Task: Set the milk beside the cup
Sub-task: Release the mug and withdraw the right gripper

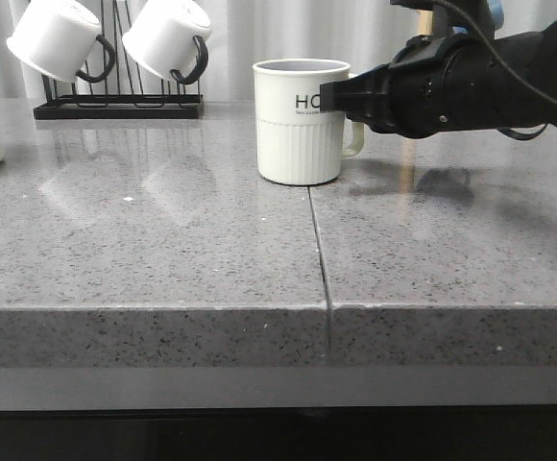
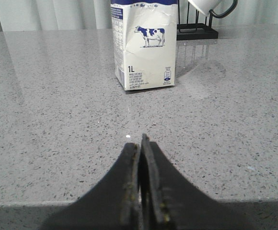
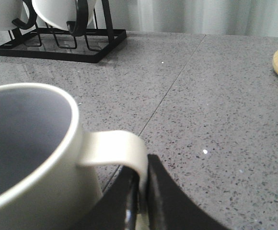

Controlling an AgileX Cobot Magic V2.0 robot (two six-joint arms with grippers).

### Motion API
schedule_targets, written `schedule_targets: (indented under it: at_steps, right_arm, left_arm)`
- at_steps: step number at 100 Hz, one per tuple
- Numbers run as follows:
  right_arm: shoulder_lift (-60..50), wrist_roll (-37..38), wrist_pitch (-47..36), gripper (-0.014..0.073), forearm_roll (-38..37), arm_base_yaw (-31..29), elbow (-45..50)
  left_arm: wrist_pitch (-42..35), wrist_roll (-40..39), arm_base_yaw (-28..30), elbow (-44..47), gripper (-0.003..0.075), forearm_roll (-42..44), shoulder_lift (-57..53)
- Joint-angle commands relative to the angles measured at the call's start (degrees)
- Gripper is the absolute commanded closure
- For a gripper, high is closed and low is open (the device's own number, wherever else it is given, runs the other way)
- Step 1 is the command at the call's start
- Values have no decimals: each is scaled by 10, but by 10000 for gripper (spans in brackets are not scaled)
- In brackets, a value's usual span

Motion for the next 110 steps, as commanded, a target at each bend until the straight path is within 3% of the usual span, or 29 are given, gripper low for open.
schedule_targets:
  at_steps: [1, 14, 49, 82, 92, 110]
  right_arm:
    - [-26, -2, -38, 509, -1, 0, -18]
    - [-26, -2, -33, 398, -1, 0, -17]
    - [-62, -2, 16, 398, -1, 0, -3]
    - [-160, -5, 21, 398, -1, 0, 93]
    - [-209, -5, 25, 414, -1, 0, 137]
    - [-326, -5, 59, 543, -1, 0, 223]
  left_arm:
    - [-47, -6, 1, 25, 741, -1, -18]
    - [-47, -6, 1, 25, 741, -1, -18]
    - [-47, -6, 1, 25, 741, -1, -18]
    - [-47, -6, 1, 25, 741, -1, -18]
    - [-47, -6, 1, 25, 741, -1, -18]
    - [-47, -6, 1, 25, 741, 0, -18]
